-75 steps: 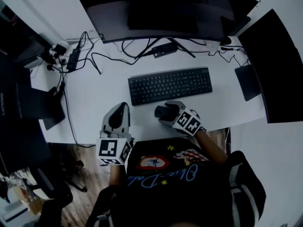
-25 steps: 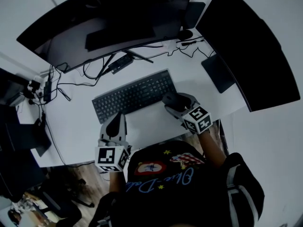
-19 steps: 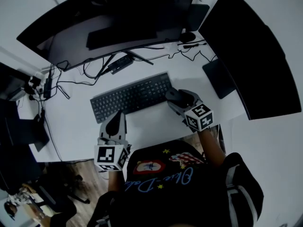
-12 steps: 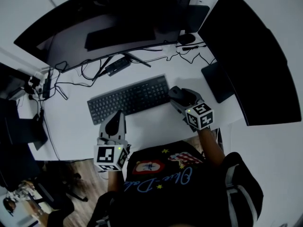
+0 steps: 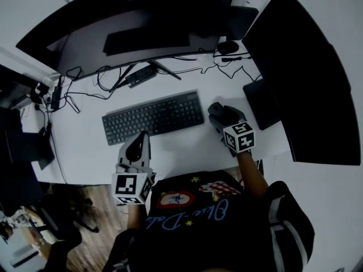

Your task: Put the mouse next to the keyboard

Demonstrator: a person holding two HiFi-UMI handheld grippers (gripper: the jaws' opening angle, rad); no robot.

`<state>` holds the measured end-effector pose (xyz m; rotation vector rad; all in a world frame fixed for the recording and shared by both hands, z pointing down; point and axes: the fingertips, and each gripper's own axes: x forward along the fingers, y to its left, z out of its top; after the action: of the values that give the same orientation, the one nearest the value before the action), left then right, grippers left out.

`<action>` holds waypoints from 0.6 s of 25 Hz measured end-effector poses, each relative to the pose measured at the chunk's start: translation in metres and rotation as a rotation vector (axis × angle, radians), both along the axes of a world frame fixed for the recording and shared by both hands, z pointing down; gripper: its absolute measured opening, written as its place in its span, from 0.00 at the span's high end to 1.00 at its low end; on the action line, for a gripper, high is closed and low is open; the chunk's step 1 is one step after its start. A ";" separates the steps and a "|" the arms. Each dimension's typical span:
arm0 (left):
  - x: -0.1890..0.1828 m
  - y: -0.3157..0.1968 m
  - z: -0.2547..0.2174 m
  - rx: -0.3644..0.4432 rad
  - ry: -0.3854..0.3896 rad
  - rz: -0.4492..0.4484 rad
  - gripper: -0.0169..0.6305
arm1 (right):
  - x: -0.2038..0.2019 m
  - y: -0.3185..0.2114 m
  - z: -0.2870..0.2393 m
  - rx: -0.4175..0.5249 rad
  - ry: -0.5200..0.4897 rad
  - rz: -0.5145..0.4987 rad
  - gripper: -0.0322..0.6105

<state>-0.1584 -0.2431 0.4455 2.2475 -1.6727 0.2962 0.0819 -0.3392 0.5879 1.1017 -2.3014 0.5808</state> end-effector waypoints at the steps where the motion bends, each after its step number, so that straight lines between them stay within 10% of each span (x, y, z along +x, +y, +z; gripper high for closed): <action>1: 0.000 0.000 0.000 -0.002 -0.003 -0.003 0.97 | 0.001 -0.001 0.003 -0.002 0.013 -0.006 0.51; 15: -0.005 0.008 0.004 -0.020 -0.024 -0.044 0.97 | -0.005 0.002 0.034 -0.042 0.110 -0.064 0.51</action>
<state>-0.1629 -0.2352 0.4493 2.1979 -1.7208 0.3289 0.0769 -0.3377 0.6215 1.0110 -2.2114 0.5287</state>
